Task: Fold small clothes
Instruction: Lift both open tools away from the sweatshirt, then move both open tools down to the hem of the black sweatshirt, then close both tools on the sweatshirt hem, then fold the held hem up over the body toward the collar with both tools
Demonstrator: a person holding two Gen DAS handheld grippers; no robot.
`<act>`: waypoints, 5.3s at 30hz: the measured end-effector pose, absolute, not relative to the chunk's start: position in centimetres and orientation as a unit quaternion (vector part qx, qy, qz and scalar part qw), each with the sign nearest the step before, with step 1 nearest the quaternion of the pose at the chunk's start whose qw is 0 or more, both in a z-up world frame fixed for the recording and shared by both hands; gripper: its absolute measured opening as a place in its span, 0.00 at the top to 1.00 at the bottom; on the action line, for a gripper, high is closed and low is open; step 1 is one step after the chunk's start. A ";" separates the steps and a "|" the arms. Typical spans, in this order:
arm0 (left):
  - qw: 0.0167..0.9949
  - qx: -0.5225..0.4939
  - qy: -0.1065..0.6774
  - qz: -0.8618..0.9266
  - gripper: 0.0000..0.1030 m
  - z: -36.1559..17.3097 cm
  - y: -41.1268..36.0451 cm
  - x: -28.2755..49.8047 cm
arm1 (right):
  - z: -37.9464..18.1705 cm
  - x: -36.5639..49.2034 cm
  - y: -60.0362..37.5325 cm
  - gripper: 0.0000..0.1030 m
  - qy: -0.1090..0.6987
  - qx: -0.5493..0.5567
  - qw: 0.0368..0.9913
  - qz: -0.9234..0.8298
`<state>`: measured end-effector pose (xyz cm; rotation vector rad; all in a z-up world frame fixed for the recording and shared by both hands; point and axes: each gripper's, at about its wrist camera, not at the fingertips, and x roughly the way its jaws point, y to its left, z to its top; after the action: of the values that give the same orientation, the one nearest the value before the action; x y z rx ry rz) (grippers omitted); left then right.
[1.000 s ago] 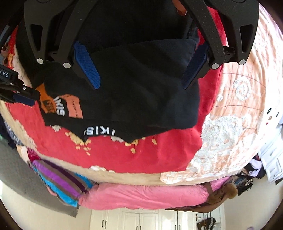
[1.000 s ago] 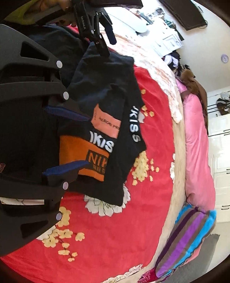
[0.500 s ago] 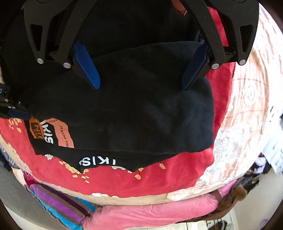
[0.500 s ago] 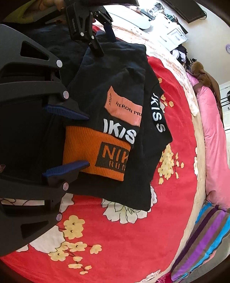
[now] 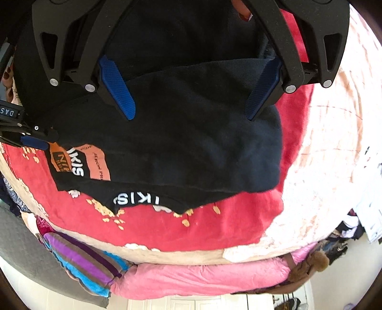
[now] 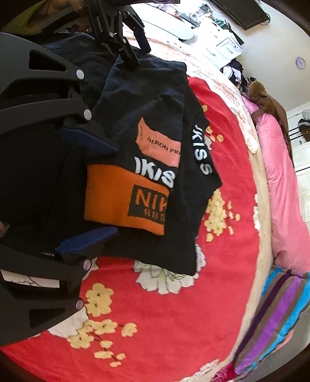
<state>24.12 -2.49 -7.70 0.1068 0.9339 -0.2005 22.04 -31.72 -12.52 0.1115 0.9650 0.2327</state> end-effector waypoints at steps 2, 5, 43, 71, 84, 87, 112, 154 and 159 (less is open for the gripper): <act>0.895 0.067 0.433 -0.089 0.14 -7.1 -2.5 23.9 | -12.0 21.9 -31.7 0.37 0.452 0.045 0.885 0.107; 0.898 0.068 0.425 -0.087 0.12 -6.7 -2.5 23.9 | -11.6 21.8 -31.9 0.37 0.441 0.041 0.890 0.104; 0.926 0.055 0.364 -0.078 0.09 -0.1 -3.2 19.4 | -3.7 15.9 -34.6 0.05 0.343 0.071 0.933 0.081; 0.924 0.030 0.379 -0.031 0.09 2.2 2.0 11.3 | -1.7 7.8 -33.7 0.05 0.358 0.049 0.927 0.101; 0.909 0.041 0.413 -0.032 0.09 1.2 2.2 8.8 | -2.9 3.3 -34.8 0.04 0.395 0.052 0.913 0.090; 0.907 0.041 0.419 -0.023 0.09 0.9 3.0 8.3 | -3.7 2.0 -34.9 0.04 0.409 0.053 0.907 0.086; 0.850 0.018 0.526 0.012 0.09 -4.7 9.2 5.5 | -11.3 -0.6 -32.4 0.04 0.550 0.050 0.834 0.016; 0.793 0.064 0.599 -0.096 0.93 -9.5 4.8 3.5 | -15.2 0.8 -32.9 0.87 0.639 0.077 0.760 0.088; 0.814 0.034 0.570 -0.104 0.97 -7.8 5.4 3.2 | -12.0 0.6 -33.2 0.89 0.592 0.100 0.786 0.145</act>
<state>3.20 5.38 -7.83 0.0730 1.2163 -0.2213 0.56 -33.22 -12.03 0.2150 1.2767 0.3123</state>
